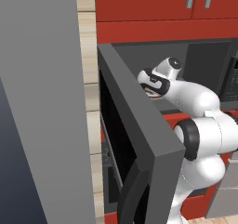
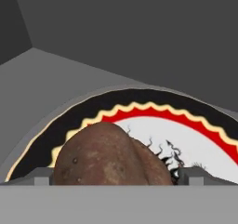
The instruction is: Retrieve the reheated potato from the microwave, then place the potato, cheese, and condiment on the cutting board.
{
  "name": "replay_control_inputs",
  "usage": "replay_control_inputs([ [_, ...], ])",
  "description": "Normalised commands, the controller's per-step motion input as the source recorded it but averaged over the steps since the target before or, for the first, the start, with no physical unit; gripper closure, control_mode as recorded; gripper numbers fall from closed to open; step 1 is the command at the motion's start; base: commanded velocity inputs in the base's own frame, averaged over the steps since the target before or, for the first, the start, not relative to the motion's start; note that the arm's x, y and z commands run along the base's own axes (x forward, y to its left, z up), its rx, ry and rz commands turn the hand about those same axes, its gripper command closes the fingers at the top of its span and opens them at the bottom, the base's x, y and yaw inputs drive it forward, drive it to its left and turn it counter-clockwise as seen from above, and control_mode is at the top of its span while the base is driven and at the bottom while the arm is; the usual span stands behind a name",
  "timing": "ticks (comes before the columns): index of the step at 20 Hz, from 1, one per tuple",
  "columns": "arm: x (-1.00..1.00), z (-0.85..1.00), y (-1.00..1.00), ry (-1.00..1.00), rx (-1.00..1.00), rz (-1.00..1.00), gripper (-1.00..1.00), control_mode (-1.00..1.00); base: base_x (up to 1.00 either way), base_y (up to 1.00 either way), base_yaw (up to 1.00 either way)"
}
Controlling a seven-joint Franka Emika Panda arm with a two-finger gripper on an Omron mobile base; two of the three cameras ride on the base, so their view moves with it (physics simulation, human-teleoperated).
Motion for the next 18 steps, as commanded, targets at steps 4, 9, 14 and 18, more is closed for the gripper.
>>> replay_control_inputs([
  [4, 0.11, -0.1, 0.01, 0.0, -0.01, 0.0, 1.0, -1.0, 0.0, 0.0, 0.0],
  [9, -0.01, -0.12, 0.0, 0.0, 0.0, 0.0, 1.0, -1.0, 0.0, 0.0, 0.0],
  [14, -0.13, -0.07, 0.0, 0.0, 0.0, 0.0, 1.0, -1.0, 0.0, 0.0, 0.0],
  [18, -0.15, 0.06, -0.01, -0.03, 0.0, 0.0, 1.0, -1.0, 0.0, 0.0, 0.0],
])
